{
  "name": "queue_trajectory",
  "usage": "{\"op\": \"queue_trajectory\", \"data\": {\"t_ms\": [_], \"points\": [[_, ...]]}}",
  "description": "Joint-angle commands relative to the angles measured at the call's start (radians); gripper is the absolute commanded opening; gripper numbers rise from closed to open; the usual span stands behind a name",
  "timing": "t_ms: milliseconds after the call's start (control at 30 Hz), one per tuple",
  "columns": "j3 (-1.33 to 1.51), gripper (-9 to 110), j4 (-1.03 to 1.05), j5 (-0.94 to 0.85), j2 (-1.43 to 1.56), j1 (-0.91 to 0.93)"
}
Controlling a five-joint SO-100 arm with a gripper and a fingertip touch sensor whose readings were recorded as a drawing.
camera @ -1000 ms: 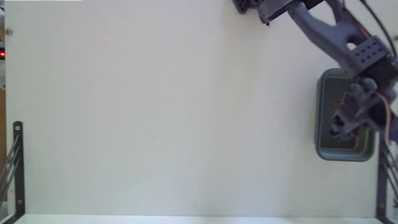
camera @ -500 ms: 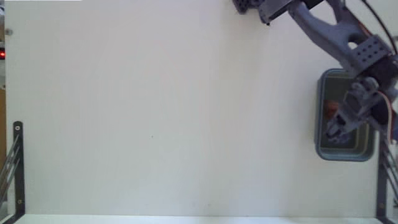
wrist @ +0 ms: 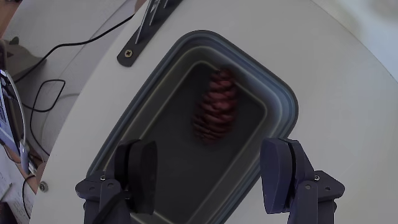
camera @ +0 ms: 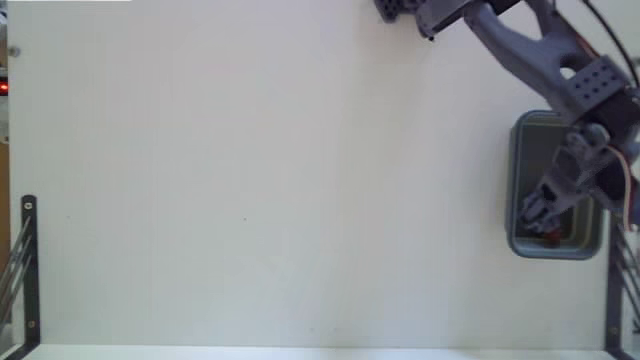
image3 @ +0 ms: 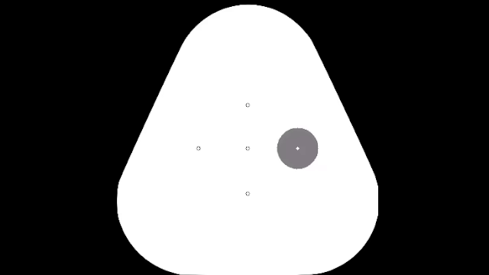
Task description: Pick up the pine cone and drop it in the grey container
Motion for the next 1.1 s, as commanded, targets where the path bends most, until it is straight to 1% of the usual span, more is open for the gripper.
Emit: {"op": "queue_trajectory", "data": {"t_ms": [0, 667, 1067], "points": [[-0.039, 110, 0.015, 0.005, 0.022, -0.018], [-0.036, 110, 0.015, 0.005, 0.025, -0.016], [0.026, 110, 0.015, 0.005, 0.087, 0.032]]}}
